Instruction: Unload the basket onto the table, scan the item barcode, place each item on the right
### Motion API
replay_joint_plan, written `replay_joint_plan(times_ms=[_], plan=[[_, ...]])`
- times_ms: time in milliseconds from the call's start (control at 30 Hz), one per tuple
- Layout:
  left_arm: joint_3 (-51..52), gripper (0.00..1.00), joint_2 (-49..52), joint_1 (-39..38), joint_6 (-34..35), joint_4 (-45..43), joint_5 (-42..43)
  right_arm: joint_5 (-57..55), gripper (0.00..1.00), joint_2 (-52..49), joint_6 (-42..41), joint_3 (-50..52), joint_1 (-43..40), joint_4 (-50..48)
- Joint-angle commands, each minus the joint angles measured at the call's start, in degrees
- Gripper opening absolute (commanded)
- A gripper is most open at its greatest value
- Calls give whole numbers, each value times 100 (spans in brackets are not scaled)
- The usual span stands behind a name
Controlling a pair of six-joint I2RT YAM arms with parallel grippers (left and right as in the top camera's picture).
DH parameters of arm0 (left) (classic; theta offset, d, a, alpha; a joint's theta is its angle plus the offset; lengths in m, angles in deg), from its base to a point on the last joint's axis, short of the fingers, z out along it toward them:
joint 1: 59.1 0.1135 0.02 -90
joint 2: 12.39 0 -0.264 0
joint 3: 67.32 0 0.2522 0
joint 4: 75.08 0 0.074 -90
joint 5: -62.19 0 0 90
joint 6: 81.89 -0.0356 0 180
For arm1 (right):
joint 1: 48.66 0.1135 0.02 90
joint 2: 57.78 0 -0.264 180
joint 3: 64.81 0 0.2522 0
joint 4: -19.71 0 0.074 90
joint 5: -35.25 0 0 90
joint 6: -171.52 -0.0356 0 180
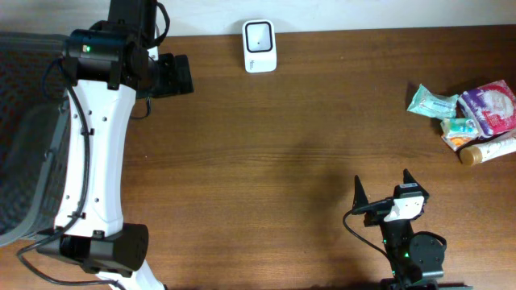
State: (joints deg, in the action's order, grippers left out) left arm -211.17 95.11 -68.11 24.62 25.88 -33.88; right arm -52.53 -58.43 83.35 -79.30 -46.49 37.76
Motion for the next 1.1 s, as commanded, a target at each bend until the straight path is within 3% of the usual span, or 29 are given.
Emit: replay_joint_plan(times_ms=[0, 233, 1067], plan=[[-42, 99, -37, 20, 17, -7, -39, -96, 99, 44, -107, 42, -37, 39], [-42, 99, -37, 20, 17, -7, -42, -181, 99, 44, -533, 39, -39, 46], [-42, 99, -37, 20, 17, -9, -39, -179, 99, 39, -358, 42, -42, 31]])
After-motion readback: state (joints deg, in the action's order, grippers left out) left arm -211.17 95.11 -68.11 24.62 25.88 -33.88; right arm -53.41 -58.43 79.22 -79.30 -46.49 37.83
